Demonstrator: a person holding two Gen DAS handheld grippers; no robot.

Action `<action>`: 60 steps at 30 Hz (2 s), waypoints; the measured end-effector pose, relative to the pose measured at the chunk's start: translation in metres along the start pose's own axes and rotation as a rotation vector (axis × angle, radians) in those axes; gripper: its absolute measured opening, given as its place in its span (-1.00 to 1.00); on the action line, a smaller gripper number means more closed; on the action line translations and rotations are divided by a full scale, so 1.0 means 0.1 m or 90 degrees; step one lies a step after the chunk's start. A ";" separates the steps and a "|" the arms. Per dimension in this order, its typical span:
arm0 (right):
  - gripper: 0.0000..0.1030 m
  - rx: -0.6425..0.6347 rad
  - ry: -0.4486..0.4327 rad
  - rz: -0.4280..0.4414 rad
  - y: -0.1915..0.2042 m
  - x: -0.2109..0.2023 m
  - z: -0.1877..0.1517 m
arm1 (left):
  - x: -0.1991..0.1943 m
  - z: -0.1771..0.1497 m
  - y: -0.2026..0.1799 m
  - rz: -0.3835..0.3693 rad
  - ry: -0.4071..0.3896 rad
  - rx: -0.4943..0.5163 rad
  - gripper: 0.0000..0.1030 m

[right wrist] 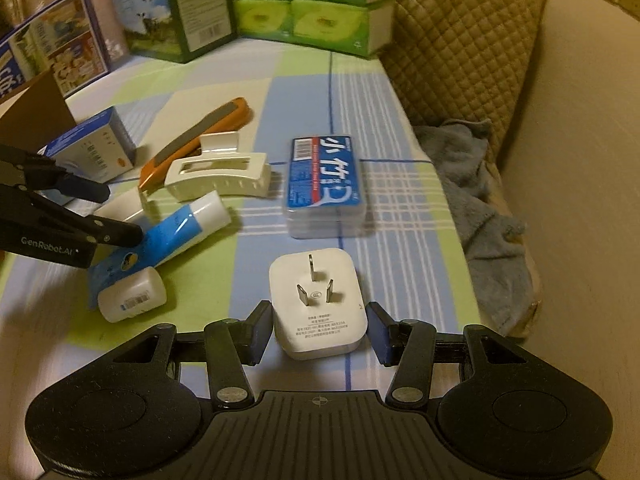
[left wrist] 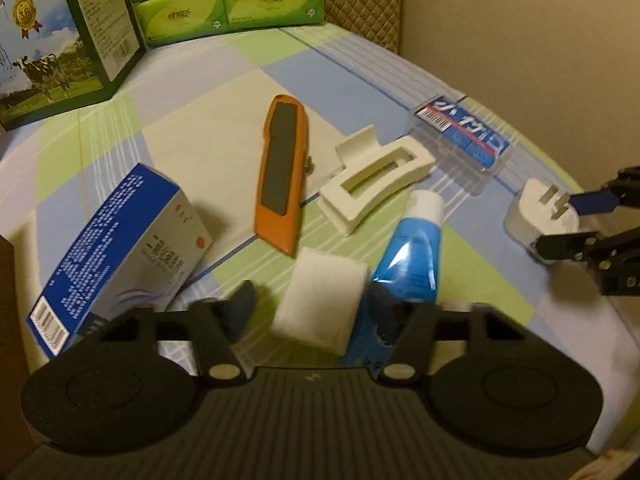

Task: Organize rigid objects
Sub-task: 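Grasp the white charger with the left tool while the right tool grasps the white plug adapter, then carry the charger and plug adapter with both tools into the brown box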

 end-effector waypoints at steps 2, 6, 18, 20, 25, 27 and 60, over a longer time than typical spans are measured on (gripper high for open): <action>-0.08 0.003 0.000 0.000 0.00 -0.01 0.00 | -0.02 -0.01 0.00 0.002 -0.004 -0.001 -0.21; -0.08 0.001 0.001 -0.001 0.01 -0.01 -0.01 | -0.06 -0.10 0.06 0.030 -0.004 -0.027 -0.25; -0.08 0.002 0.006 0.012 -0.01 0.02 -0.01 | -0.32 -0.65 0.37 0.091 0.057 -0.156 -0.27; -0.07 -0.001 0.006 0.012 -0.01 0.03 -0.01 | -0.29 -0.68 0.37 0.089 0.066 -0.155 -0.26; -0.07 -0.013 0.002 0.012 0.00 0.08 0.04 | -0.26 -0.66 0.36 0.093 0.057 -0.161 -0.30; -0.07 -0.020 0.003 0.009 0.00 0.11 0.04 | -0.26 -0.66 0.36 0.097 0.053 -0.164 -0.30; -0.09 -0.132 -0.034 0.237 2.10 -0.55 0.28 | -2.01 -1.04 1.07 0.125 -0.071 -0.293 -0.30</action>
Point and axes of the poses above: each gripper's, at about its wrist camera, not at the fingertips, and x roughly the way its jaws point, y to its left, z to its top, the point moved 10 cm from there along x, roughly the way its jaws point, and after that the axes turned 10 degrees about z, right-handed, at the moved point
